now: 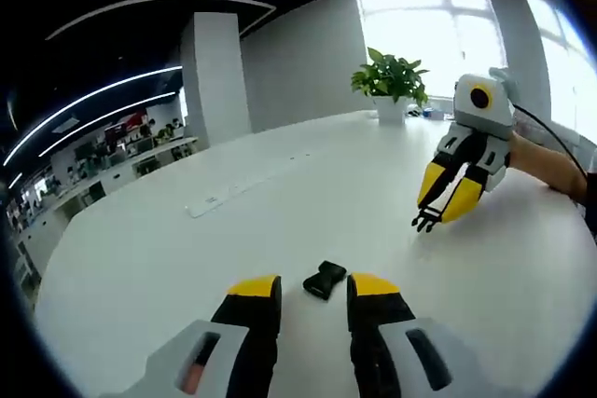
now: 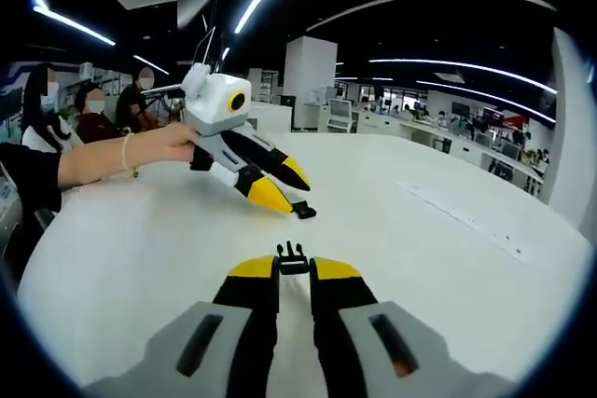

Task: Snap the two parts of the plastic buckle together until the buckle closes and remains connected.

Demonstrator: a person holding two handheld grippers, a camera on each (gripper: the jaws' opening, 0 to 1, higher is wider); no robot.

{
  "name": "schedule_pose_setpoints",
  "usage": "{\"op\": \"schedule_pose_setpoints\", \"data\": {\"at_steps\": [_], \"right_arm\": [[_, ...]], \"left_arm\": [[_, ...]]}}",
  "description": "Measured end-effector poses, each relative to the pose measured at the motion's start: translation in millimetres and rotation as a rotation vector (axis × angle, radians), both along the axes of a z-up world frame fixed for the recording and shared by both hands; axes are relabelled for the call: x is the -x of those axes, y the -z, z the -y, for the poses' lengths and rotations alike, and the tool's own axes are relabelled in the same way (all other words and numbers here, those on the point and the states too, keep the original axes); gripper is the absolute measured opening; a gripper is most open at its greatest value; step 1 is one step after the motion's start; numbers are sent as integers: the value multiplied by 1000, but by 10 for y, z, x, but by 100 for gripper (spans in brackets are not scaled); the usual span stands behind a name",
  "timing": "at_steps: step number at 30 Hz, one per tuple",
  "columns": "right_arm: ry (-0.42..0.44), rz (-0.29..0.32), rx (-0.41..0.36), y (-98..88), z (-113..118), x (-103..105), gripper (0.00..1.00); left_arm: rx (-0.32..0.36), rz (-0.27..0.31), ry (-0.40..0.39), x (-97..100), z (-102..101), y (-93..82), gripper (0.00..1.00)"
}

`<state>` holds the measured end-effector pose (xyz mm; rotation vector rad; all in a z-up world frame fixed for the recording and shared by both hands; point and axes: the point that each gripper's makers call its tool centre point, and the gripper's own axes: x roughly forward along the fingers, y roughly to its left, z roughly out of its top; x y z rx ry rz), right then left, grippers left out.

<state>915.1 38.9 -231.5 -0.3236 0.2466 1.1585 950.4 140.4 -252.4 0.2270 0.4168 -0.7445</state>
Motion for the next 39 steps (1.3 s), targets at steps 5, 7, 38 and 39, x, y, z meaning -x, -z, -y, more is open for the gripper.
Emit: {"op": "schedule_pose_setpoints", "data": {"at_steps": [5, 7, 38, 39], "right_arm": [[1, -7, 4, 28, 3, -4, 13], [2, -11, 2, 33, -1, -3, 13], [3, -15, 11, 70, 5, 19, 13], [3, -16, 11, 69, 5, 17, 13]], "left_arm": [[-40, -22, 39, 17, 12, 38, 27], [-46, -21, 43, 15, 25, 37, 27], [80, -89, 31, -21, 129, 88, 13], [80, -88, 30, -23, 127, 87, 13]]}}
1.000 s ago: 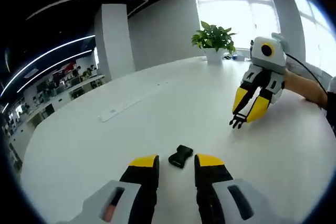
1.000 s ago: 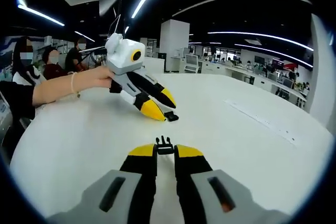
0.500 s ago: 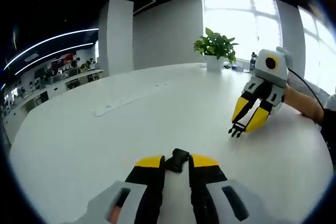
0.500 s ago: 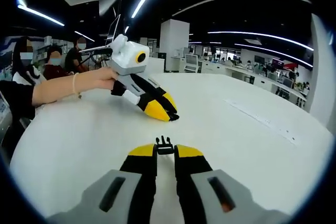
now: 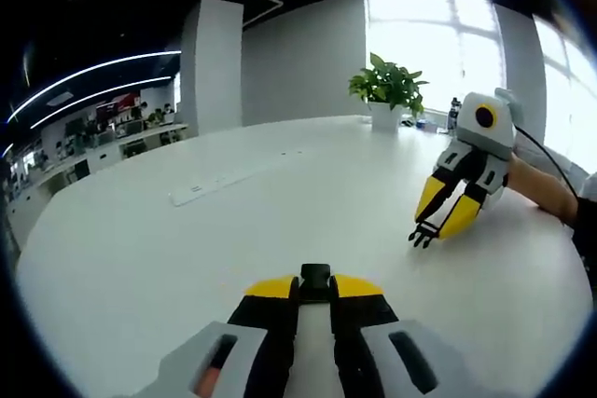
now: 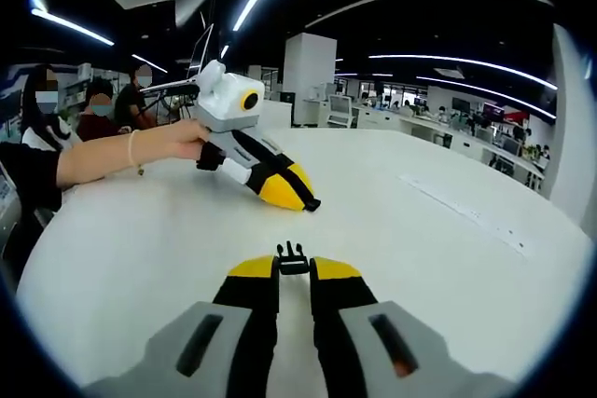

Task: Snap the two parts of the plastic buckle together until the buckle closes and remains connected.

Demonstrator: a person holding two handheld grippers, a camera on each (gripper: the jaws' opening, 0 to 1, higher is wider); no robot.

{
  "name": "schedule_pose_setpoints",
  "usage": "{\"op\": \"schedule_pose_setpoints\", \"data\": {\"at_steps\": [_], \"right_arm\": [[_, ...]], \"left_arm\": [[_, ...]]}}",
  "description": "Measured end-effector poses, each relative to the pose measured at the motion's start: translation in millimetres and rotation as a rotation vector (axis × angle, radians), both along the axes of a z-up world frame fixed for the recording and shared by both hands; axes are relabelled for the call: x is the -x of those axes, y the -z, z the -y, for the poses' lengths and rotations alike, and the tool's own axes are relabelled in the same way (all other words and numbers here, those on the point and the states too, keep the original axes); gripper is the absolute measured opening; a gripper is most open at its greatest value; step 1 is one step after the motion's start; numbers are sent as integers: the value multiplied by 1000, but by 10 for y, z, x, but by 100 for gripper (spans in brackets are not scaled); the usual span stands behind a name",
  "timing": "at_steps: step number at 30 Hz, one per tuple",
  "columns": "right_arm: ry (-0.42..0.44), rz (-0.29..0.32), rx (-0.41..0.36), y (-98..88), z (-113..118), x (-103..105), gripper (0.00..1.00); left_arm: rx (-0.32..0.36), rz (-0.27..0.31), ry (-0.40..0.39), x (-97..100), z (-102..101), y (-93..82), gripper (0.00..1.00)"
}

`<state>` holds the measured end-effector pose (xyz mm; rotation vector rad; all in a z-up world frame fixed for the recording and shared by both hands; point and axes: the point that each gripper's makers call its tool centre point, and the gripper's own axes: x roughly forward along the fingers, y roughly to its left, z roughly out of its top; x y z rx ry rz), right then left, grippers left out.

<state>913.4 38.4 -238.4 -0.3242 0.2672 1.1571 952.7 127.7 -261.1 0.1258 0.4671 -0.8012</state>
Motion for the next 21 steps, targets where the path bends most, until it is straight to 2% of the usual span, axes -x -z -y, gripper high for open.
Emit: {"op": "schedule_pose_setpoints", "data": {"at_steps": [15, 21], "right_arm": [[-1, -1, 2, -3, 1, -15, 13], [-2, 3, 7, 7, -3, -4, 13]], "left_arm": [[35, 18, -31, 5, -111, -115, 13], [34, 32, -26, 112, -136, -173, 13]]}}
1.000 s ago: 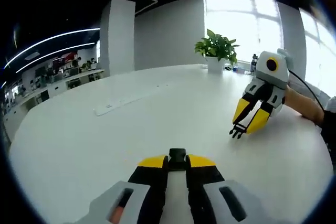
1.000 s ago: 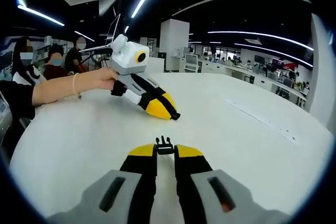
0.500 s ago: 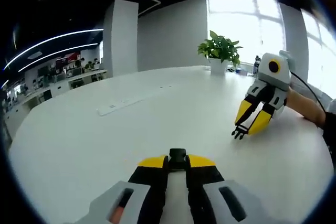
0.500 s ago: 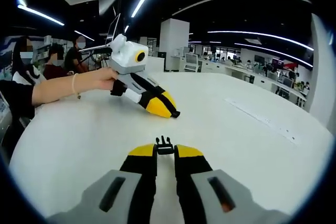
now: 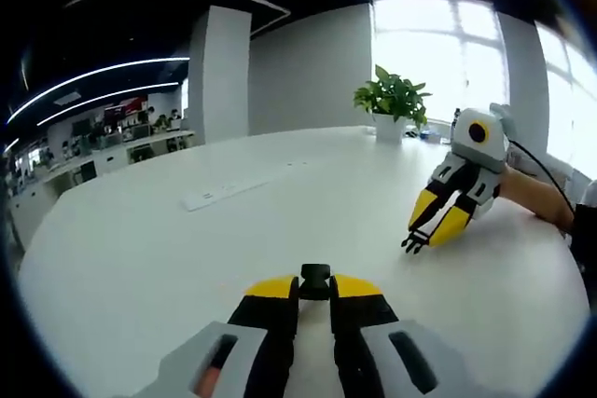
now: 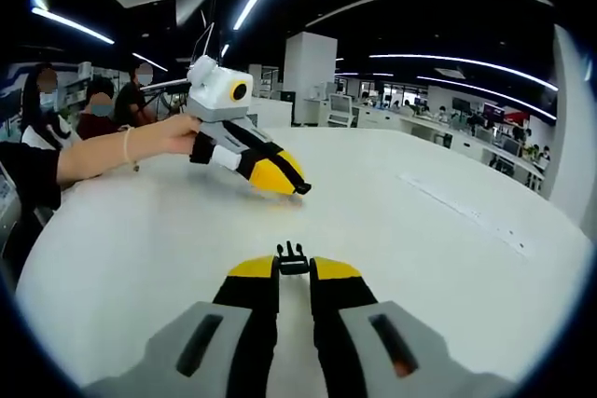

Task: Snap the two parts of the plastic buckle together until the buckle closes and remains connected.

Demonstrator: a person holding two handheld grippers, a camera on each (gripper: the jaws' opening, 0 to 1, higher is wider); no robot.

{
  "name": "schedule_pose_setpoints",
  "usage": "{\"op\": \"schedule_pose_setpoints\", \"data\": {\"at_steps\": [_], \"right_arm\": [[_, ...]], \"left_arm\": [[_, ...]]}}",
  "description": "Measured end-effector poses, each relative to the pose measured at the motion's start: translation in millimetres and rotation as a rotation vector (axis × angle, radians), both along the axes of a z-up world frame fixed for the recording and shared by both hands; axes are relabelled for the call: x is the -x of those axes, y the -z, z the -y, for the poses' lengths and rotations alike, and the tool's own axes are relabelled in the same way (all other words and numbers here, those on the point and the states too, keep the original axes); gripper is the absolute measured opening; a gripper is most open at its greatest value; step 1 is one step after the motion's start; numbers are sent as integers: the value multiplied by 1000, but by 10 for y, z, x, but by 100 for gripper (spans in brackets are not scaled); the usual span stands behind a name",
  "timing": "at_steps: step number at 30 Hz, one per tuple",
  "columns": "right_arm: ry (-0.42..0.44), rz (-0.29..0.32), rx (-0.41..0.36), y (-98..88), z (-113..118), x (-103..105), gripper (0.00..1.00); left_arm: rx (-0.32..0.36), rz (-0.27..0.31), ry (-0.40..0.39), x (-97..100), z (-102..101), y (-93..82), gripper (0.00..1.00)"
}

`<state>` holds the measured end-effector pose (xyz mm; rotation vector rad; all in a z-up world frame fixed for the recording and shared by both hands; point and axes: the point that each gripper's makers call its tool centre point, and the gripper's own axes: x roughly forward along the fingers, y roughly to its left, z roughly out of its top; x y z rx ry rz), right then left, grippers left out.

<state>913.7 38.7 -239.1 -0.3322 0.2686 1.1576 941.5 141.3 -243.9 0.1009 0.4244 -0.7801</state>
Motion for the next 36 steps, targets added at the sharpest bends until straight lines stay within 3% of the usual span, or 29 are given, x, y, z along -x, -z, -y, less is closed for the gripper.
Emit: {"op": "schedule_pose_setpoints", "data": {"at_steps": [15, 30, 32, 36], "right_arm": [[-9, -4, 16, 61, -18, 18, 13], [-38, 1, 29, 93, -25, 56, 13], [-44, 5, 31, 91, -21, 63, 13], [-54, 12, 32, 77, -30, 72, 13]], "left_arm": [[23, 67, 85, 427, 119, -225, 13], [-25, 69, 118, 662, 34, -88, 13], [-53, 70, 120, 655, 1, -53, 13], [-41, 67, 134, 658, -6, -81, 13]]}}
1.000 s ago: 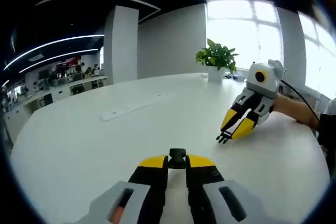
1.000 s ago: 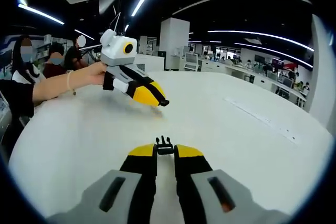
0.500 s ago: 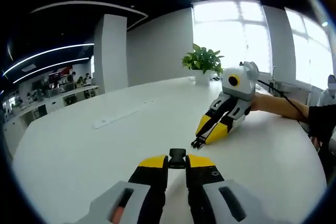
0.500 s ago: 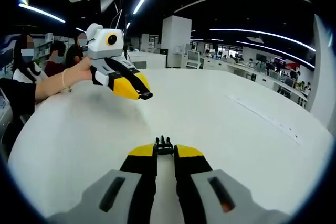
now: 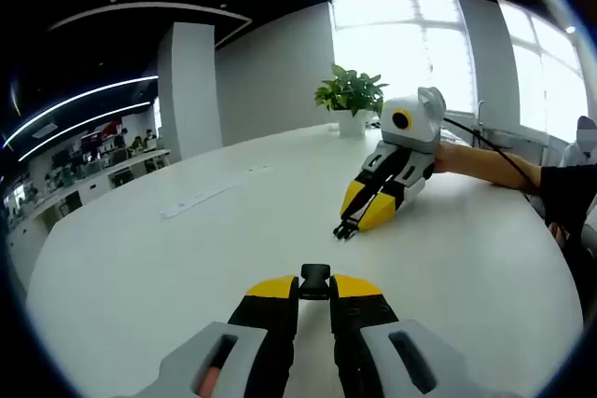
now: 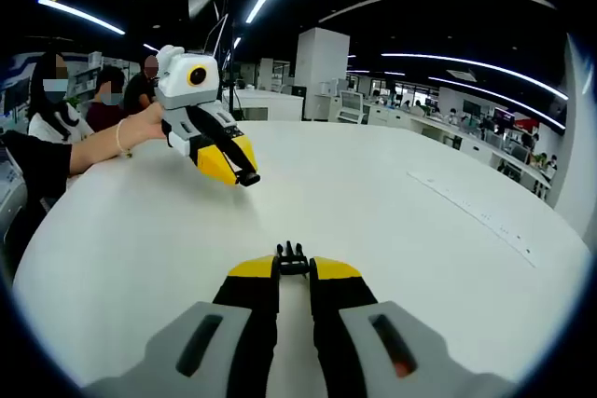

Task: Snap the two parts of the plastic buckle together until the buckle closes and remains connected.

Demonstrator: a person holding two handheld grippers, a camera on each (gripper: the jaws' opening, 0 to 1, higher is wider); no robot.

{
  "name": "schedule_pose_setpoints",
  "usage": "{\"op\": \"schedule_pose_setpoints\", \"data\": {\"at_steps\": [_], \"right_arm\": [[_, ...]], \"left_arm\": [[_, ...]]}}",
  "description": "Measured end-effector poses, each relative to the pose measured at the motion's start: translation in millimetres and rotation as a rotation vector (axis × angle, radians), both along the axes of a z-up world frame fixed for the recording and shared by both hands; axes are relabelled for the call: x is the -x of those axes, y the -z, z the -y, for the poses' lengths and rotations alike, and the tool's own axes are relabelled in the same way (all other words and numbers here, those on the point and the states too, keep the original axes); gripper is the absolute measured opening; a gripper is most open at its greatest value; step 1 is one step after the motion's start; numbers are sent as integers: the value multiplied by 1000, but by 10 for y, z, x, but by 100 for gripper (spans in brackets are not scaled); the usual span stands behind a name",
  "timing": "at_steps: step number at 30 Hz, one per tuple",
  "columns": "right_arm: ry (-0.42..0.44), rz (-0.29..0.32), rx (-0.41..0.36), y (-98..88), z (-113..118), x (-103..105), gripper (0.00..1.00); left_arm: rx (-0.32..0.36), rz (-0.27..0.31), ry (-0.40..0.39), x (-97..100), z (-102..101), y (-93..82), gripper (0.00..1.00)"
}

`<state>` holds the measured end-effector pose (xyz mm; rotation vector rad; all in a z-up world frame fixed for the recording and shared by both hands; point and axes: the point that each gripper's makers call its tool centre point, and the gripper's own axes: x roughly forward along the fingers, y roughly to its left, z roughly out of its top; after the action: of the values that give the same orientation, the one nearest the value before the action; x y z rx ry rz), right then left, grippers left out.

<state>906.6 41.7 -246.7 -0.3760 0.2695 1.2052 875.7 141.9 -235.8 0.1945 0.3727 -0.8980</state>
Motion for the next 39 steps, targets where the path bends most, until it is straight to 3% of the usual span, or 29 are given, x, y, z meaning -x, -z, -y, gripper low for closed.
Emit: {"op": "schedule_pose_setpoints", "data": {"at_steps": [1, 2, 5, 13, 29, 39], "right_arm": [[-3, 5, -2, -10, -5, 5, 13], [13, 55, -12, -69, -7, -45, 13], [-1, 75, -22, -122, -14, -19, 13], [-26, 63, -8, -76, -38, 38, 13], [-83, 102, 13, -72, -143, 177, 13], [-106, 98, 11, -79, -158, 216, 13]], "left_arm": [[5, -3, 4, 5, 0, -8, 13], [9, -5, 9, 12, 2, -10, 13], [8, -10, 24, 36, 6, -1, 13], [-27, -13, 43, 49, -21, 69, 13], [-80, 8, 99, 171, 76, 125, 13], [-67, 9, 119, 212, 130, 108, 13]]}}
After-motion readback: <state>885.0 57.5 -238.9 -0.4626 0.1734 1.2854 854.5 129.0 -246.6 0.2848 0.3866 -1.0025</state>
